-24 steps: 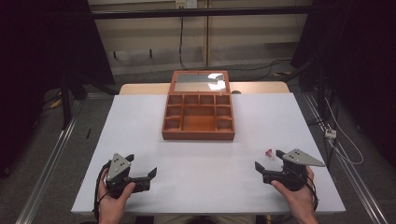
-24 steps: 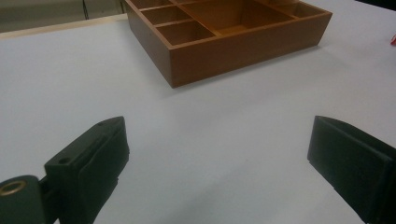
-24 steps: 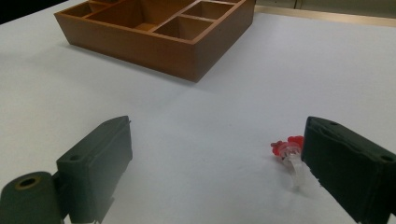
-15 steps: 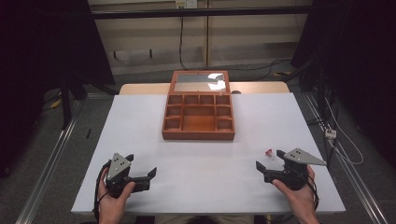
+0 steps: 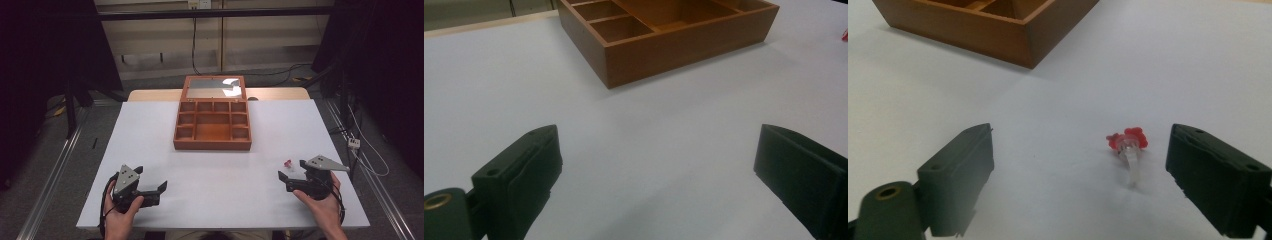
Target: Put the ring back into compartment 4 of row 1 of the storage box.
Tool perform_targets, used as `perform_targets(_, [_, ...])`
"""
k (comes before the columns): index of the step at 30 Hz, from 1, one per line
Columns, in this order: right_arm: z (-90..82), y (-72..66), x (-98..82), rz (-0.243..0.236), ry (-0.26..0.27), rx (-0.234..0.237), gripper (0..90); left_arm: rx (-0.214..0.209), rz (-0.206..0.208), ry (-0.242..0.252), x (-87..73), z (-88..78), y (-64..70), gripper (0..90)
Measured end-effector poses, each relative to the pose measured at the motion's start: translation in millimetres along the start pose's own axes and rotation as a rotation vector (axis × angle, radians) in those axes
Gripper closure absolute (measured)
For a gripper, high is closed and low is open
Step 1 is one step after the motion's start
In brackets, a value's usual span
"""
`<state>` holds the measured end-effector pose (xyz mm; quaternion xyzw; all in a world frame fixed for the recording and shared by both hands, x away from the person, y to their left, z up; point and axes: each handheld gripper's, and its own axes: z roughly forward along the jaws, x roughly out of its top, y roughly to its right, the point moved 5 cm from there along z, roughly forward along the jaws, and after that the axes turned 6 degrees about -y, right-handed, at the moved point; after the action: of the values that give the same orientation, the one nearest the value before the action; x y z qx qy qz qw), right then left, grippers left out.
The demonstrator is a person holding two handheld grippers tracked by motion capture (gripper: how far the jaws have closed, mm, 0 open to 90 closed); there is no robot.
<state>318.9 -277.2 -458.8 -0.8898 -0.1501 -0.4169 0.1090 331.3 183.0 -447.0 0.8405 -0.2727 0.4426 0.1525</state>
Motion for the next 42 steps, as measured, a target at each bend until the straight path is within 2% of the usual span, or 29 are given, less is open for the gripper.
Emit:
perform_targets(6, [-2.3,10.9,1.3,0.009,-0.029,-0.039,19.0,-0.006,-0.001,0.006,-1.3,-2.8,-0.3,5.0])
perform_targets(8, [-2.1,15.2,3.5,0.003,-0.032,-0.029,22.1,-0.001,-0.003,0.0,-1.7,-2.2,-1.4,5.0])
perform_targets(11, [0.2,19.8,5.4,0.006,-0.046,-0.039,25.4,-0.002,0.001,-0.002,-2.1,-1.6,-1.8,5.0])
perform_targets(12, [1.6,21.2,6.2,0.003,-0.053,-0.038,28.4,-0.001,0.002,-0.002,-1.9,-1.4,-1.5,5.0])
perform_targets(13, [5.8,23.4,7.5,-0.007,-0.086,-0.049,33.7,0.0,0.006,-0.001,-1.4,-1.4,-0.9,5.0])
perform_targets(17, [12.4,26.1,11.1,-0.02,-0.122,-0.039,43.1,-0.002,0.015,-0.005,-1.2,-0.9,-0.2,5.0])
perform_targets(21, [15.8,28.2,16.0,-0.033,-0.133,-0.036,47.6,-0.004,0.016,-0.005,-1.1,-0.4,0.4,5.0])
perform_targets(22, [19.3,30.5,18.1,-0.045,-0.152,-0.035,50.0,-0.005,0.017,-0.005,-1.1,-0.2,0.4,5.0])
perform_targets(24, [21.3,31.7,18.2,-0.042,-0.161,-0.036,51.0,0.002,0.02,-0.013,-1.5,0.0,-0.5,5.0])
perform_targets(25, [25.2,33.1,16.3,-0.043,-0.183,-0.032,53.0,0.002,0.013,-0.011,-1.8,0.2,-0.4,5.0])
perform_targets(28, [30.3,32.2,9.7,-0.044,-0.187,-0.012,56.3,0.0,0.009,-0.011,-2.6,-1.2,-1.1,5.0])
perform_targets(35, [31.0,36.3,3.6,-0.031,-0.19,-0.022,63.2,-0.005,0.016,-0.013,-2.9,-0.6,0.8,5.1])
perform_targets(42, [33.7,35.8,2.1,-0.03,-0.193,-0.019,68.3,-0.01,0.006,-0.007,-2.8,-0.3,0.0,5.1])
